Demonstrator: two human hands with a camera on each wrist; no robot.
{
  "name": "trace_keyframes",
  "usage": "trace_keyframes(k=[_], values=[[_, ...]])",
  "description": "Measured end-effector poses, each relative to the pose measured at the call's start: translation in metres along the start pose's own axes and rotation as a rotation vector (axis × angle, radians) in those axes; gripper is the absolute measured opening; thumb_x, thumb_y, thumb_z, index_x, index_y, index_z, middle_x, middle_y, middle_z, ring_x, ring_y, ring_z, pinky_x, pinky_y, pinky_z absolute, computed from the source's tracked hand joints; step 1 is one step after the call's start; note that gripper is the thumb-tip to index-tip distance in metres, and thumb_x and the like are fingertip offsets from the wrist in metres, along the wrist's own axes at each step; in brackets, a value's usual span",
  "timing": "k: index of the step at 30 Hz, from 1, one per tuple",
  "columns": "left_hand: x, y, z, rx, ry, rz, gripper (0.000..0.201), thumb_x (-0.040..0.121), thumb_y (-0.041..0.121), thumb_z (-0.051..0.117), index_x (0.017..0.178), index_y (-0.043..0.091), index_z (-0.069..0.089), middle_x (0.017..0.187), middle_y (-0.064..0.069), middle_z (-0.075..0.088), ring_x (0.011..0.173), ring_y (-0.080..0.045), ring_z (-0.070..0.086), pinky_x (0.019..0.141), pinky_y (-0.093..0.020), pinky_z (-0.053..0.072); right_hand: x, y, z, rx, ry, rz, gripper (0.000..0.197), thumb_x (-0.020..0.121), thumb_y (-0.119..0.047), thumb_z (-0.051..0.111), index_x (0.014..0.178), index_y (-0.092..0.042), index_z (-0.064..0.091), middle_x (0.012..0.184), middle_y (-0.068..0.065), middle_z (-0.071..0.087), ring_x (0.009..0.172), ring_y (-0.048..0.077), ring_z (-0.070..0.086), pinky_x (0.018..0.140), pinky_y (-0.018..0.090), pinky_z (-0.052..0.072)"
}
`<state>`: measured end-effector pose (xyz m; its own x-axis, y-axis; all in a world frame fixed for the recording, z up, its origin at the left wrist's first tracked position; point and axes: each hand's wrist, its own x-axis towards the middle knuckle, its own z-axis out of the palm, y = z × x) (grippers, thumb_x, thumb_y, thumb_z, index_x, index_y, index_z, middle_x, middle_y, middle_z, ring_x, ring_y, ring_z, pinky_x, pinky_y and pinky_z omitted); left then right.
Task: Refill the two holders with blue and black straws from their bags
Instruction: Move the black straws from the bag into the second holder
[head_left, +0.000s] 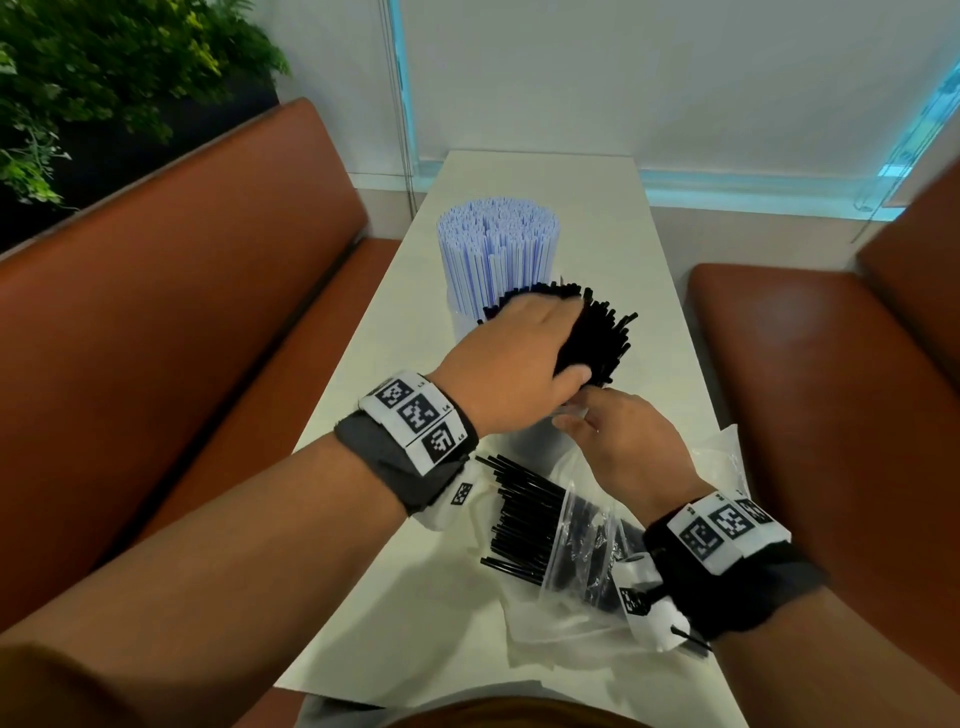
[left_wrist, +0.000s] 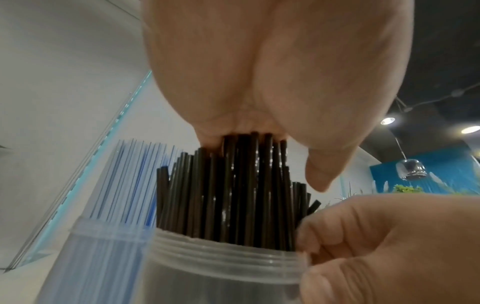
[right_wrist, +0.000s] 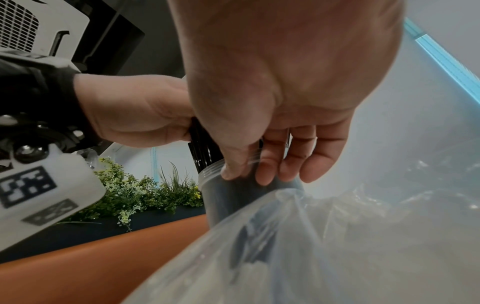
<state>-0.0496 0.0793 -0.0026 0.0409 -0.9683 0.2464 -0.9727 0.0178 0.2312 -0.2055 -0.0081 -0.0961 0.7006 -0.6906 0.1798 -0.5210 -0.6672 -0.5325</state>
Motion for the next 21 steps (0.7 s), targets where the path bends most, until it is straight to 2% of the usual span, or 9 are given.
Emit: trace_keyframes(k=[2, 6, 7, 9, 11, 13, 15, 18, 21], values=[[-0.002, -0.002, 0.003, 0.025, -0.026, 0.008, 0.067, 0.099, 0.043, 0.055, 0.153, 0.01, 0.033, 0.154, -0.006, 0.04, 0.142, -0.021, 0.031, 0.115, -0.031, 0.028, 0.0, -0.001, 0.0, 0.001, 0.003, -0.002, 0.021, 0.097, -0.047, 0.055, 0.104, -0.03, 0.067, 0.096, -0.01, 0.07, 0.086, 0.017, 0.062, 0.063, 0.033, 0.043], [0.002, -0.002, 0.0, -0.073, 0.25, 0.004, 0.071, 0.099, 0.042, 0.053, 0.156, 0.007, 0.029, 0.163, -0.011, 0.028, 0.15, -0.022, 0.02, 0.12, -0.025, 0.01, 0.001, -0.001, 0.001, -0.01, 0.0, 0.013, 0.024, 0.098, -0.047, 0.055, 0.11, -0.03, 0.066, 0.097, -0.011, 0.067, 0.086, 0.014, 0.056, 0.067, 0.034, 0.041], [0.002, -0.002, 0.004, -0.053, 0.224, 0.022, 0.072, 0.099, 0.042, 0.051, 0.157, 0.007, 0.025, 0.165, -0.012, 0.024, 0.153, -0.024, 0.016, 0.123, -0.028, 0.008, 0.001, -0.002, 0.001, -0.01, -0.002, 0.018, 0.019, 0.098, -0.046, 0.055, 0.104, -0.032, 0.066, 0.093, -0.012, 0.066, 0.085, 0.015, 0.057, 0.066, 0.034, 0.042], [0.002, -0.002, 0.018, 0.145, 0.011, 0.066, 0.074, 0.102, 0.044, 0.048, 0.159, 0.008, 0.019, 0.167, -0.013, 0.016, 0.155, -0.028, 0.011, 0.126, -0.037, 0.008, 0.001, -0.002, -0.001, -0.006, -0.002, 0.019, 0.013, 0.097, -0.041, 0.056, 0.085, -0.038, 0.056, 0.078, -0.015, 0.059, 0.08, 0.018, 0.057, 0.059, 0.033, 0.039], [0.001, -0.007, 0.023, 0.233, -0.094, 0.08, 0.071, 0.102, 0.044, 0.047, 0.158, 0.009, 0.022, 0.167, -0.012, 0.017, 0.154, -0.029, 0.015, 0.125, -0.041, 0.011, -0.001, -0.004, -0.001, -0.014, -0.004, 0.009, 0.016, 0.097, -0.04, 0.056, 0.081, -0.039, 0.053, 0.072, -0.015, 0.053, 0.077, 0.018, 0.055, 0.055, 0.03, 0.034], [0.004, -0.006, 0.019, 0.131, 0.019, 0.097, 0.063, 0.101, 0.04, 0.05, 0.153, 0.007, 0.036, 0.162, -0.014, 0.029, 0.149, -0.031, 0.026, 0.123, -0.045, 0.019, -0.001, -0.006, -0.002, 0.0, -0.008, 0.023, 0.01, 0.098, -0.041, 0.056, 0.092, -0.035, 0.062, 0.08, -0.015, 0.06, 0.082, 0.017, 0.058, 0.06, 0.033, 0.041], [0.006, -0.003, 0.021, 0.111, 0.132, 0.071, 0.062, 0.101, 0.04, 0.046, 0.151, 0.006, 0.037, 0.16, -0.015, 0.031, 0.147, -0.031, 0.029, 0.122, -0.047, 0.022, -0.001, -0.005, -0.001, 0.013, -0.005, 0.027, 0.011, 0.098, -0.039, 0.057, 0.091, -0.031, 0.062, 0.083, -0.013, 0.063, 0.083, 0.018, 0.058, 0.062, 0.034, 0.044], [0.005, -0.002, 0.034, 0.279, 0.006, 0.017, 0.066, 0.104, 0.045, 0.039, 0.158, 0.012, 0.023, 0.167, -0.01, 0.019, 0.151, -0.027, 0.023, 0.123, -0.043, 0.016, -0.003, -0.008, -0.003, -0.022, 0.008, -0.016, 0.011, 0.099, -0.031, 0.056, 0.089, -0.029, 0.061, 0.079, -0.009, 0.06, 0.078, 0.021, 0.057, 0.056, 0.031, 0.035], [0.003, -0.008, 0.024, 0.084, 0.025, 0.042, 0.064, 0.101, 0.045, 0.049, 0.155, 0.015, 0.034, 0.163, -0.008, 0.029, 0.147, -0.025, 0.03, 0.121, -0.041, 0.022, -0.008, -0.011, -0.006, -0.052, 0.003, -0.01, 0.013, 0.1, -0.036, 0.052, 0.105, -0.029, 0.063, 0.09, -0.008, 0.067, 0.085, 0.02, 0.06, 0.065, 0.035, 0.046]])
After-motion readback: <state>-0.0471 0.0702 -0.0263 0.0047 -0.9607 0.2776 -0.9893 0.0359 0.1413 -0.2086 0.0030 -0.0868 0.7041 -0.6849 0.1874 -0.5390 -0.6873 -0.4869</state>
